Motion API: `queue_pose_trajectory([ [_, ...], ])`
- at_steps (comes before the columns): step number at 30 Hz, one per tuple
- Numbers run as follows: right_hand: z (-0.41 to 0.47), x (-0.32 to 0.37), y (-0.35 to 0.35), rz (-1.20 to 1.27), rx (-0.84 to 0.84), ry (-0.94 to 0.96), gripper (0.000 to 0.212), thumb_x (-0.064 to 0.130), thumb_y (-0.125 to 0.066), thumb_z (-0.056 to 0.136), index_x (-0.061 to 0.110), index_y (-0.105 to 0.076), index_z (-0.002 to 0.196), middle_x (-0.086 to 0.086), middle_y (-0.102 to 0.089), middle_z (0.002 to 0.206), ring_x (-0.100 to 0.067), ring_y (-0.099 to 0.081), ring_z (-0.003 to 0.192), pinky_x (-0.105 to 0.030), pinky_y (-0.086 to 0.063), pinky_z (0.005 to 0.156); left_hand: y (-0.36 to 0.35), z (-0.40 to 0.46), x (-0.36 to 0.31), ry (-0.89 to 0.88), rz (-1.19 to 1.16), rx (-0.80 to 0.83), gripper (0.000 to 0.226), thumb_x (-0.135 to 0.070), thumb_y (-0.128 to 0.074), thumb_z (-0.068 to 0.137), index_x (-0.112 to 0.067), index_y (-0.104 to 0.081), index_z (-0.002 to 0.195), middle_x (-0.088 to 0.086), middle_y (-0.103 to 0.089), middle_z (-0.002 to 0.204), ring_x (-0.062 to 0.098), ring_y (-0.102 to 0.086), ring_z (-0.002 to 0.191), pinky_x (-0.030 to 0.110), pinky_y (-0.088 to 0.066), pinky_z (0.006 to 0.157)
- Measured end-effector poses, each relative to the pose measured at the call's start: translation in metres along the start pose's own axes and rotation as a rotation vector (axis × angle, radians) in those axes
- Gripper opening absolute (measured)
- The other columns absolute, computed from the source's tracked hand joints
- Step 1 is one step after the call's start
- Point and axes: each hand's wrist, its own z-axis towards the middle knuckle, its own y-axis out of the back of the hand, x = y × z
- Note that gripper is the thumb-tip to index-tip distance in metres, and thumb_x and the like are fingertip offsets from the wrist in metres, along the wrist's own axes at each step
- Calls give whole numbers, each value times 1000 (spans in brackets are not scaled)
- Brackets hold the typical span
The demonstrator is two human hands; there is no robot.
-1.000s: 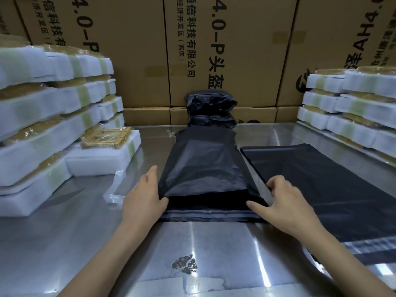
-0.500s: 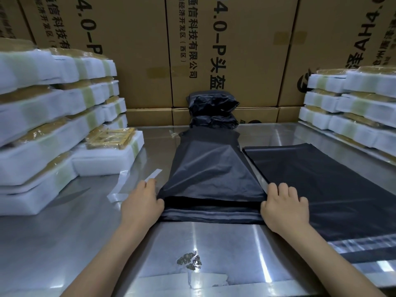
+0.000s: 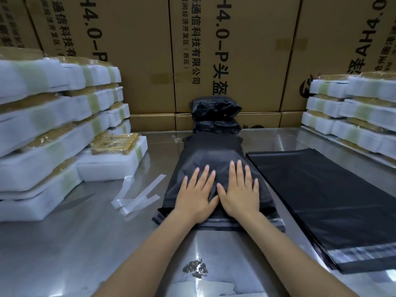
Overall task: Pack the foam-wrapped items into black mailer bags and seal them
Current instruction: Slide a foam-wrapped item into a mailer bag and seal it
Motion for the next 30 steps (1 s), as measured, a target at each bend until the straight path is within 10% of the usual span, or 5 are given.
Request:
queue_pose_trajectory([
  [10, -1, -9, -10, 29, 37, -171, 86, 61, -23, 96, 9, 20, 149, -6, 23, 158, -20, 16, 147, -38, 5, 118, -11, -3, 7, 107, -104, 9, 69, -67, -27, 90, -42, 0, 149, -10, 13, 159, 14, 12, 146, 39, 4, 117],
  [15, -3, -17, 11, 123, -208, -278, 79, 48, -46, 93, 4, -13, 150, -12, -15, 156, -29, -13, 142, -48, -11, 115, 8, -8, 2, 381, -127, -68, 71, -67, -24, 90, -18, -41, 138, 6, -32, 149, 25, -25, 137, 44, -14, 116],
  [19, -3, -7, 19, 201, -502, -26, 35, 26, -59, 88, 13, -56, 121, -6, -52, 124, -26, -43, 118, -43, -35, 97, 20, -5, -3, 330, 21, -279, 43, -47, -35, 94, -11, -52, 109, 6, -54, 115, 25, -46, 113, 39, -31, 103],
  [23, 7, 16, 11, 211, -316, 263, 19, 14, -50, 90, 19, -60, 105, 2, -64, 97, -21, -55, 93, -32, -34, 76, 19, 9, -18, -18, -124, -357, 12, -27, -40, 95, -15, -42, 94, 1, -50, 96, 22, -48, 92, 28, -27, 73],
  [30, 25, -19, -2, 0, -202, -102, 22, 19, -43, 92, 18, -60, 106, 1, -62, 108, -21, -51, 104, -33, -35, 84, -5, 18, 6, 269, -169, -274, 34, -46, -36, 97, -13, -44, 99, 2, -50, 103, 22, -46, 96, 34, -39, 78],
])
